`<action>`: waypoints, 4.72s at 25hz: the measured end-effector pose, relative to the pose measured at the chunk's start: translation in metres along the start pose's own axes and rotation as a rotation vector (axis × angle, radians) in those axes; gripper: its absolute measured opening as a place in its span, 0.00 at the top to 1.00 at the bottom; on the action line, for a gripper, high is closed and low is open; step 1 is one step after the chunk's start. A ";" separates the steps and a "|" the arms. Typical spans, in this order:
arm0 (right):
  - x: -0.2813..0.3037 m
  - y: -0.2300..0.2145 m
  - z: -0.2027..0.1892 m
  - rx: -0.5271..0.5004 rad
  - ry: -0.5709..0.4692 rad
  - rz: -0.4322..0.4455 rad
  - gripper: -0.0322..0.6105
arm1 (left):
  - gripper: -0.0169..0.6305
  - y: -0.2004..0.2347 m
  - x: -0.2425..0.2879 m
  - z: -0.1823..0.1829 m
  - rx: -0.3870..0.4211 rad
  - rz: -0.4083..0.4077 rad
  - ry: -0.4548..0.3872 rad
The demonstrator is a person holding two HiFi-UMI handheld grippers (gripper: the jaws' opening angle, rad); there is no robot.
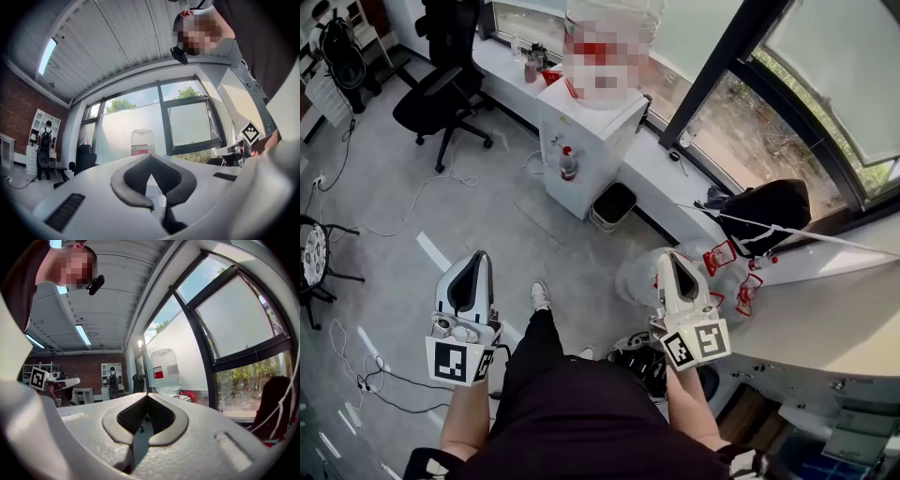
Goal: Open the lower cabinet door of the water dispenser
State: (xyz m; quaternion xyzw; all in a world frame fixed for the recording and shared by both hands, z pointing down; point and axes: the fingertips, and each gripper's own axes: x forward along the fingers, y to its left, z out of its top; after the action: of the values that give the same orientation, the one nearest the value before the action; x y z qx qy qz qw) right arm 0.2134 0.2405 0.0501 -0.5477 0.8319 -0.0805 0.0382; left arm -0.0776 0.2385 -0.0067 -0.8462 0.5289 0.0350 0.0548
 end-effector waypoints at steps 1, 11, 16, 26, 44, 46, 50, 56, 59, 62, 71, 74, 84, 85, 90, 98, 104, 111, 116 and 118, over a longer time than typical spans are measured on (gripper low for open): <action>0.017 0.002 0.001 -0.005 0.007 0.004 0.94 | 0.96 0.013 0.010 -0.003 -0.006 0.001 0.003; 0.158 0.018 0.020 0.000 0.010 -0.063 0.94 | 0.96 0.136 0.096 -0.023 -0.062 -0.040 0.001; 0.183 0.022 0.013 0.003 0.044 -0.108 0.94 | 0.96 0.160 0.130 -0.040 -0.099 -0.081 0.010; 0.199 -0.013 0.031 -0.039 0.009 -0.175 0.94 | 0.96 0.142 0.193 -0.037 -0.108 -0.183 -0.025; 0.251 -0.096 0.051 -0.018 -0.018 -0.054 0.94 | 0.96 0.101 0.261 -0.016 -0.009 -0.111 -0.033; 0.257 -0.102 0.041 -0.011 0.007 -0.038 0.94 | 0.96 0.100 0.264 -0.022 0.019 -0.106 -0.017; 0.271 -0.108 0.016 -0.001 0.068 0.015 0.94 | 0.96 0.113 0.275 -0.031 0.082 -0.070 0.006; 0.302 -0.107 -0.010 -0.038 0.139 0.088 0.94 | 0.96 0.124 0.292 -0.060 0.047 -0.016 0.031; 0.316 -0.106 -0.021 -0.083 0.171 0.101 0.94 | 0.96 0.124 0.293 -0.082 -0.014 -0.028 0.045; 0.330 -0.100 -0.049 -0.111 0.217 0.116 0.94 | 0.96 0.125 0.290 -0.113 -0.034 -0.071 0.066; 0.358 -0.095 -0.150 -0.124 0.248 0.168 0.94 | 0.96 0.137 0.298 -0.222 -0.021 -0.106 0.106; 0.365 -0.103 -0.188 -0.090 0.210 0.115 0.94 | 0.96 0.141 0.302 -0.267 -0.002 -0.118 0.106; 0.377 -0.096 -0.306 -0.159 0.211 0.171 0.94 | 0.96 0.152 0.280 -0.369 -0.016 -0.091 0.045; 0.378 -0.098 -0.321 -0.167 0.212 0.171 0.94 | 0.96 0.153 0.279 -0.378 -0.005 -0.094 0.038; 0.383 -0.107 -0.389 -0.169 0.192 0.168 0.94 | 0.96 0.154 0.273 -0.434 0.018 -0.095 0.021; 0.388 -0.124 -0.466 -0.204 0.193 0.193 0.94 | 0.96 0.146 0.284 -0.521 -0.007 -0.102 -0.008; 0.389 -0.148 -0.532 -0.199 0.200 0.203 0.94 | 0.96 0.148 0.285 -0.587 0.031 -0.127 -0.014; 0.390 -0.183 -0.585 -0.225 0.140 0.148 0.94 | 0.96 0.153 0.284 -0.646 0.070 -0.090 -0.038; 0.391 -0.198 -0.614 -0.180 0.138 0.149 0.94 | 0.96 0.145 0.281 -0.679 0.054 -0.122 -0.080; 0.393 -0.205 -0.619 -0.203 0.142 0.121 0.94 | 0.96 0.140 0.283 -0.688 0.020 -0.145 -0.079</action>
State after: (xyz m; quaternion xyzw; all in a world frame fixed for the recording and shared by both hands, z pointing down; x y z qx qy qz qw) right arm 0.1488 -0.1424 0.7054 -0.4907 0.8678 -0.0323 -0.0716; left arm -0.0787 -0.1637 0.6346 -0.8796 0.4640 0.0592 0.0867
